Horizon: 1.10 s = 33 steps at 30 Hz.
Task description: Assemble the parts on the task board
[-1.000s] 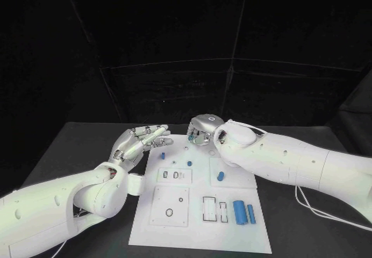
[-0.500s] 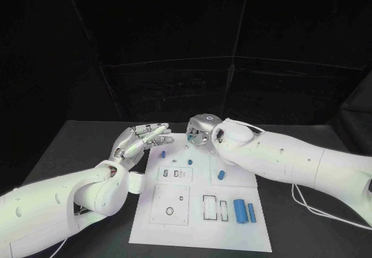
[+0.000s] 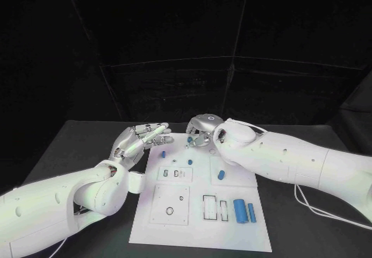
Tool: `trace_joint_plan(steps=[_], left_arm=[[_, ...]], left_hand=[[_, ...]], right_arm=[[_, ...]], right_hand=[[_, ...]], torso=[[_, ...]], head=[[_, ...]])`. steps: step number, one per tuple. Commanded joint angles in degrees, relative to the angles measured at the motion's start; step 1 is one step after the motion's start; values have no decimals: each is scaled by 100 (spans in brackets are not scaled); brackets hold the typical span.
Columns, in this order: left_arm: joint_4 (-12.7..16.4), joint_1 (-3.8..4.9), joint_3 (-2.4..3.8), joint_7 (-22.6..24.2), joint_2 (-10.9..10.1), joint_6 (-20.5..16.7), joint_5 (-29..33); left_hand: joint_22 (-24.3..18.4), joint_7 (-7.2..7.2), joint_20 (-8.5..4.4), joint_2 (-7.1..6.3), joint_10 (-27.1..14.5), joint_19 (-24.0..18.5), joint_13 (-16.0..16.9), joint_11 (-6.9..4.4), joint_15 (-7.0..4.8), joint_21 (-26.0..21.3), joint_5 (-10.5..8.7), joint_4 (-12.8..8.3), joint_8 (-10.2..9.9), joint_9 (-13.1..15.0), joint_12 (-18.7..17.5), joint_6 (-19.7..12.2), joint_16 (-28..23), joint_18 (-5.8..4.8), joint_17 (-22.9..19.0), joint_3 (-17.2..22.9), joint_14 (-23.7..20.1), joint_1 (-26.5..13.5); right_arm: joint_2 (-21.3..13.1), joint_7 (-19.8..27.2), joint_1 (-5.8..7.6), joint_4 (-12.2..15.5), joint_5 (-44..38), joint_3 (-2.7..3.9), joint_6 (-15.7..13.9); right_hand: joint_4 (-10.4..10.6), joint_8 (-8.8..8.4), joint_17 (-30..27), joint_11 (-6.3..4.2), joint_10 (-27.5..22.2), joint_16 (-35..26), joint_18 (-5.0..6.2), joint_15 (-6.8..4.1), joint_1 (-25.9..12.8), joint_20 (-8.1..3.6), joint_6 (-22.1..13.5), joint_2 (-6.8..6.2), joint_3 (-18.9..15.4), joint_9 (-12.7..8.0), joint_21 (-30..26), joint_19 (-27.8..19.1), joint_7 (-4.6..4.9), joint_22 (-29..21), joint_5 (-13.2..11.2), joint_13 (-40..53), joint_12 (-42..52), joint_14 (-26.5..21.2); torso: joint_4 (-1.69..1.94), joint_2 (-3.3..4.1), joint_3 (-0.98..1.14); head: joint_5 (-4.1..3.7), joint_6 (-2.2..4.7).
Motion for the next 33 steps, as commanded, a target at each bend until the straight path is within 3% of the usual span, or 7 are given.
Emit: trace_joint_plan(steps=[1,3,8,15,23,29,33], left_arm=[[10,11,6,40,-22,78,-33],[11,11,5,41,-39,78,-33],[6,13,5,41,-66,88,-33],[-36,14,5,32,-53,115,-33],[-111,14,4,12,13,155,-33],[-165,13,3,-3,59,188,-33],[-190,13,2,-9,76,203,-33]], left_hand=[[-10,159,12,17,-13,50,-9,14,24,-26,16,-51,-30,-10,-47,34,-37,38,-9,-3,-7,23],[-10,159,12,17,-13,50,-9,14,24,-26,16,-51,-30,-10,-47,34,-37,38,-9,-3,-7,23],[-11,159,12,17,-14,50,-9,14,24,-27,16,-51,-31,-10,-49,34,-39,38,-10,-3,-7,22],[-11,159,13,17,-14,51,-9,14,24,-27,16,-52,-32,-10,-49,34,-40,38,-10,-3,-8,22],[-12,157,13,18,-14,52,-9,14,25,-28,16,-53,-33,-9,-51,35,-42,38,-11,-4,-8,21],[-14,154,13,19,-14,54,-8,13,25,-29,16,-53,-34,-9,-52,36,-46,37,-12,-5,-9,18],[-14,154,13,19,-13,54,-8,13,25,-29,16,-53,-34,-9,-52,36,-47,37,-13,-5,-10,17]], right_arm=[[-266,173,32,314,338,6,-398],[-508,214,61,563,599,18,-479],[-1126,256,137,1028,1884,142,-446],[-1811,310,253,1280,3059,187,-291],[-2172,110,297,1358,2493,194,120],[-2095,-42,299,1300,1657,191,299],[-1988,-120,297,1246,1254,189,378]], right_hand=[[271,5,24,-24,-27,-49,46,20,67,7,-122,-72,-502,14,-45,-10,-3,-10,157,4,141,84],[419,18,35,-17,24,-61,44,31,92,7,-83,-87,-740,23,-39,16,7,7,222,12,236,90],[770,35,68,-39,236,-85,-40,22,172,-2,40,-32,-1176,32,162,321,4,424,382,37,502,113],[849,55,88,-53,416,-100,-149,10,256,-8,144,36,-1302,38,436,699,17,981,585,84,679,122],[787,84,105,-129,674,-122,-221,-45,539,-56,249,75,-1337,39,617,942,-41,1351,654,210,905,120],[781,92,109,-153,765,-130,-258,-63,611,-76,270,50,-1362,38,695,1056,-59,1530,652,282,1009,121],[808,78,112,-149,690,-133,-263,-61,611,-80,241,14,-1405,29,711,1072,-67,1558,605,301,1009,125]], torso=[[-20,-9,8],[-26,-8,4],[-54,-15,6],[-129,-33,23],[-174,-23,38],[-155,-19,49],[-151,-20,42]], head=[[15,1],[12,11],[-4,28],[-5,46],[-50,32],[-52,-1],[-54,-4]])
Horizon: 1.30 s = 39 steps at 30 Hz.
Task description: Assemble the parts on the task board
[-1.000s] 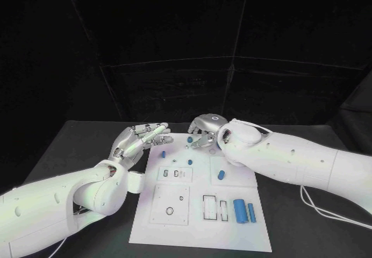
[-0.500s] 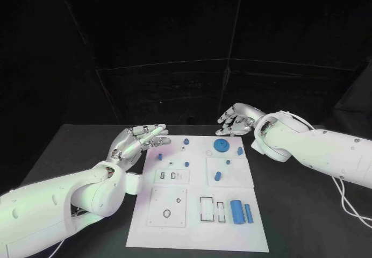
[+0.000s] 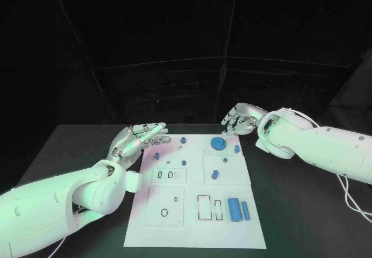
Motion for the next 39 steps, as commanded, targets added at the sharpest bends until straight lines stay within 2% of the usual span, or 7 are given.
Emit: trace_joint_plan(steps=[1,5,9,11,14,26,39], left_arm=[[-16,7,4,14,18,120,-32],[-35,7,3,9,35,133,-32],[-53,7,2,0,49,149,-32],[-58,6,2,-4,53,153,-32],[-62,6,1,-8,56,156,-32],[-70,6,0,-19,64,170,-32],[-75,6,-2,-34,70,182,-32]], left_hand=[[-5,154,-8,19,-14,34,-9,13,25,-29,16,-39,-35,-5,-25,36,-25,39,-8,9,-10,17],[-5,154,-8,19,-14,34,-9,13,25,-29,16,-39,-35,-5,-25,36,-25,39,-8,9,-10,17],[-5,154,-8,19,-14,34,-9,13,25,-29,16,-39,-35,-5,-25,36,-25,39,-8,9,-10,17],[-5,154,-8,19,-14,34,-9,13,25,-29,16,-39,-35,-5,-25,36,-25,39,-8,9,-10,17],[-5,154,-8,19,-14,34,-9,13,25,-29,16,-39,-35,-5,-25,36,-25,39,-8,9,-10,17],[-9,150,-7,21,-12,37,-8,11,26,-32,16,-41,-38,-4,-29,39,-33,39,-11,6,-12,12],[-9,150,-7,21,-12,37,-8,11,26,-32,16,-41,-38,-4,-29,39,-33,39,-11,6,-12,12]], right_arm=[[85,-186,10,-38,-845,2,283],[205,-326,4,-96,-1185,-1,425],[291,-477,-11,-122,-1360,-5,663],[310,-516,-18,-129,-1384,-6,754],[328,-545,-33,-143,-1385,-9,840],[383,-610,-80,-215,-1384,-15,960],[500,-609,-108,-346,-1306,-17,1035]], right_hand=[[35,14,11,15,-59,-22,-77,-38,48,2,-13,-34,-68,-10,25,47,-17,14,-72,17,25,149],[143,-35,17,-34,132,-25,-110,-59,41,-6,-133,-97,-161,-26,94,150,-51,179,-180,145,226,158],[506,-46,27,-130,744,-28,-167,-125,183,-75,-395,-332,-415,-26,207,324,-103,456,-213,792,1176,174],[1261,61,37,-190,144,-35,-199,-128,705,-64,-573,-345,-600,6,265,397,-40,593,-149,2086,2673,185],[1630,142,44,-96,-357,-39,-196,-88,777,-47,-618,-468,-698,9,268,395,-55,602,-239,2407,2919,179],[1660,305,65,-52,223,-40,-245,-69,753,-23,-851,-496,-760,5,351,543,-22,837,-243,4607,4904,180],[1508,618,79,-72,1207,-43,-311,-82,785,-29,-426,-64,-537,48,453,743,-51,1137,26,6482,6317,169]], torso=[[12,5,1],[17,6,-2],[13,6,-3],[11,7,-2],[6,2,-9],[14,3,-8],[16,3,-9]], head=[[-3,-6],[-12,-15],[-4,-29],[0,-35],[-8,-28],[-18,-39],[-34,-54]])
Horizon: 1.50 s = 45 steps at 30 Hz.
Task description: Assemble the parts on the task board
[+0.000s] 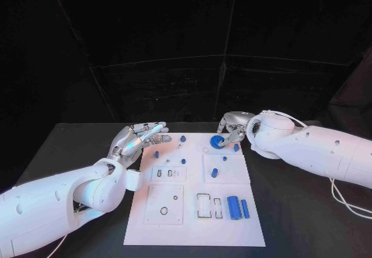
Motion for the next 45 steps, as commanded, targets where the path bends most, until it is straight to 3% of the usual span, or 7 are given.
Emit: trace_joint_plan(steps=[1,7,22,25,31,34,45], left_arm=[[6,8,4,16,8,86,-30],[2,8,4,11,10,90,-30],[-6,7,3,-2,9,99,-30],[-7,7,3,-5,10,101,-30],[-13,7,2,-8,11,102,-30],[-14,7,2,-8,11,103,-30],[-10,6,2,6,-26,94,-30]], left_hand=[[-5,150,-7,21,-13,37,-8,11,26,-32,16,-41,-38,-5,-29,39,-34,39,-5,6,-12,12],[-9,149,-7,22,-14,40,-8,11,26,-36,16,-44,-43,-5,-34,40,-41,38,-8,4,-12,8],[-10,149,-7,23,-14,41,-8,11,26,-37,16,-45,-44,-5,-35,40,-43,38,-8,4,-12,8],[-10,149,-7,23,-14,41,-8,11,26,-37,16,-45,-44,-5,-35,40,-43,38,-8,4,-12,8],[-13,149,-7,27,-15,42,-8,11,26,-39,16,-48,-46,-5,-38,41,-46,38,-9,6,-12,10],[-13,149,-7,27,-15,42,-8,11,26,-39,16,-48,-46,-5,-38,41,-46,38,-9,6,-12,10],[-16,149,-7,35,-16,44,-8,11,27,-42,17,-54,-51,-5,-42,41,-52,38,-11,10,-12,14]], right_arm=[[35,-25,1,-49,6,2,132],[95,-5,-40,-115,9,2,254],[162,-7,-94,-170,7,0,317],[168,-14,-101,-173,3,0,262],[159,23,-113,-110,-21,0,-87],[135,72,-121,-3,-147,0,-483],[-46,-45,-123,787,-257,3,-1281]], right_hand=[[-33,41,9,-7,153,-23,-47,20,-1,10,114,119,64,5,31,366,-12,1155,82,247,168,146],[-115,57,12,-22,489,-23,-67,9,-32,0,260,234,117,-7,60,427,-32,1245,132,764,507,143],[-206,-34,17,12,751,-23,-85,29,-153,13,231,207,97,-53,85,481,7,1324,136,1188,779,142],[-261,-27,17,18,770,-24,-88,33,-123,20,268,273,145,-49,90,491,16,1338,122,1228,805,139],[-527,99,13,-12,873,-33,-104,3,181,3,606,584,478,-9,111,538,-14,1406,-152,1387,899,118],[-712,169,4,-74,1001,-42,-118,-40,383,-33,841,699,726,20,130,583,-88,1467,-209,1558,997,90],[-786,81,-6,-91,1066,-30,-128,-47,129,-53,957,564,1000,-5,142,612,-108,1507,-40,1645,1041,91]], torso=[[9,1,-3],[6,-1,0],[2,-1,3],[3,1,4],[-1,-1,5],[-2,-2,5],[4,-11,-6]], head=[[-11,-8],[1,-25],[9,-44],[3,-44],[8,-43],[9,-43],[22,-13]])
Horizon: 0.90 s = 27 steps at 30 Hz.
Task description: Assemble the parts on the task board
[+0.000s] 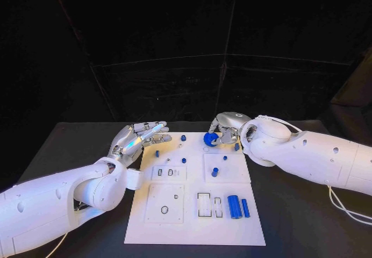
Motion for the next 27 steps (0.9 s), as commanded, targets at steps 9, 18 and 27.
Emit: trace_joint_plan(steps=[9,18,27], left_arm=[[4,9,5,68,-68,46,-29],[7,12,6,77,-84,34,-28],[4,14,6,77,-80,31,-28]], left_hand=[[-6,149,-7,37,-16,45,-8,11,27,-15,17,-39,-28,-5,-20,41,-19,38,-8,-5,-13,16],[-9,147,-7,41,-13,45,-8,10,27,-18,17,-43,-30,-5,-21,44,-24,38,-9,-3,-13,17],[-9,147,-7,41,-13,45,-8,10,27,-18,17,-43,-30,-5,-21,44,-24,38,-9,-3,-13,17]], right_arm=[[450,-294,18,211,-227,7,-479],[1068,-426,15,-192,-343,-29,-211],[1379,-547,-8,-481,-453,-51,-14]], right_hand=[[78,-64,-5,-22,309,-5,-39,-45,-323,-30,260,-93,143,30,30,593,-132,1509,-49,1124,12,102],[78,-113,-4,-12,277,-4,-39,-40,-388,-26,225,-109,188,17,30,593,-117,1509,-65,1084,-15,107],[57,-156,-5,-1,246,-5,-39,-34,-411,-21,190,-112,242,7,30,593,-102,1509,-59,1048,-41,107]], torso=[[32,8,-12],[26,14,-8],[12,13,2]], head=[[33,24],[67,25],[94,11]])
